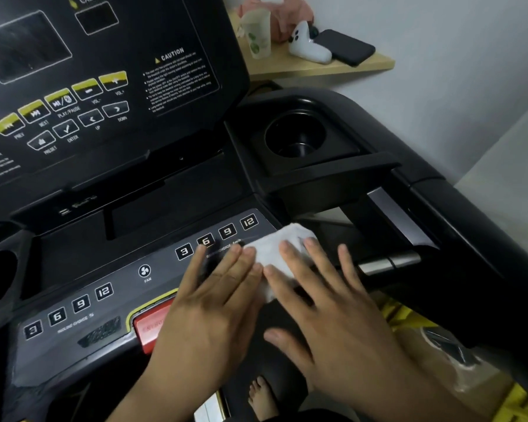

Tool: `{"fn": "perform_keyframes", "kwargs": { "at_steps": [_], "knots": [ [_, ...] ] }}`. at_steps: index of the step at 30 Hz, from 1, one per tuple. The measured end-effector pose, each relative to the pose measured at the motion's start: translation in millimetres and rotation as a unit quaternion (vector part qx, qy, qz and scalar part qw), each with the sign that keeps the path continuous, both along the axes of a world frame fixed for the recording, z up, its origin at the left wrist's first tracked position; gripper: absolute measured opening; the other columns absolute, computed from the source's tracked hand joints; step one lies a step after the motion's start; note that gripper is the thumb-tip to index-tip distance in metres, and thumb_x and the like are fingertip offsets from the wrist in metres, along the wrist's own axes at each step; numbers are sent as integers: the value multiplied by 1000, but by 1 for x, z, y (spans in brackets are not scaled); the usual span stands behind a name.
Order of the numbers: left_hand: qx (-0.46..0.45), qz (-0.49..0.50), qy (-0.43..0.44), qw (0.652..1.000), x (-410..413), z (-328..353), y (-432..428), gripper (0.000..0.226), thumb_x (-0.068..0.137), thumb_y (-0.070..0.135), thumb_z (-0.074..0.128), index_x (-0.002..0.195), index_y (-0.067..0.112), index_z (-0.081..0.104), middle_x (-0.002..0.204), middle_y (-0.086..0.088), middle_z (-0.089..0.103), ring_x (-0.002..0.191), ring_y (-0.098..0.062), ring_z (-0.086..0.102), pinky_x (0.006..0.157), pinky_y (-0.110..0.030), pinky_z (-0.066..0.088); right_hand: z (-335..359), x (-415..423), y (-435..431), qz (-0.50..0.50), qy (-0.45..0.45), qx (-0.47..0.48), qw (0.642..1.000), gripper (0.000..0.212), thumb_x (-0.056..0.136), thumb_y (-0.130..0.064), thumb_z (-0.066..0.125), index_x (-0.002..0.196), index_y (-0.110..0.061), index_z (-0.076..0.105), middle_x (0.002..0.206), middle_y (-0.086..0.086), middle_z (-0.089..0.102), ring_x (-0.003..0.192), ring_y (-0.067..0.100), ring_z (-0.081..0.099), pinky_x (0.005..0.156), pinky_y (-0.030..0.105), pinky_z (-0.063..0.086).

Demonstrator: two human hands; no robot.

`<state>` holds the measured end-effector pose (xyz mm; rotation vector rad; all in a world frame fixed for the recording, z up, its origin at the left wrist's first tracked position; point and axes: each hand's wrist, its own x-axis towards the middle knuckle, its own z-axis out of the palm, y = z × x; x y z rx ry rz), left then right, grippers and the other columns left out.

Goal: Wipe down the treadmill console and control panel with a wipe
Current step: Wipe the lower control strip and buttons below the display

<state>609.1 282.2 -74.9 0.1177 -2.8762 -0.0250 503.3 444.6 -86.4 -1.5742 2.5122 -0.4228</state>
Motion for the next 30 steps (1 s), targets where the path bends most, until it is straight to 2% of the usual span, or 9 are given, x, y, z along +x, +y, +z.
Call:
{"fn": "perform_keyframes", "kwargs": {
  "at_steps": [4,9,13,15,17,19,30],
  "knots": [
    [-5,25,26,999,-2,2,-10,31,88,18,64,115,5,71,130,-13,64,126,-28,58,110,-63,34,4,2,-19,0,39,25,999,71,93,-65,28,147,-21,38,160,12,24,148,38,13,111,67,12],
    [-68,107,-48,991,13,15,-31,45,86,12,51,129,7,62,140,-16,56,137,-34,45,111,-66,29,19,0,-65,38,41,37,998,81,88,-67,31,153,-18,25,162,16,12,150,33,-3,112,67,2],
    [-44,144,-77,986,49,15,-28,46,86,19,51,129,7,63,142,-15,55,134,-32,49,108,-59,36,19,31,-69,84,41,76,993,100,72,-72,59,151,-18,30,159,20,20,147,44,8,108,74,9],
    [-16,160,-67,985,63,14,-30,43,90,24,50,128,11,64,141,-10,57,134,-26,51,109,-56,36,25,41,-72,95,44,111,988,106,67,-69,68,152,-19,27,160,21,16,146,49,5,106,77,5],
    [6,186,-47,981,75,13,-36,41,92,27,51,128,13,65,140,-7,58,133,-22,51,112,-54,34,34,46,-83,119,74,104,985,101,81,-63,60,154,-25,2,161,18,-12,144,47,-19,103,75,-15],
    [16,215,-27,976,86,12,-43,39,91,27,53,126,14,66,138,-6,60,132,-22,53,112,-54,34,38,52,-97,142,78,104,981,96,90,-59,51,151,-28,-16,157,13,-30,139,43,-34,100,70,-25],
    [21,408,31,912,173,-2,-69,37,89,24,56,122,14,69,135,-3,63,132,-27,53,110,-59,34,40,124,-176,293,130,98,942,99,89,-58,53,151,-27,-17,159,13,-26,140,43,-31,103,71,-19]
  ]
}}
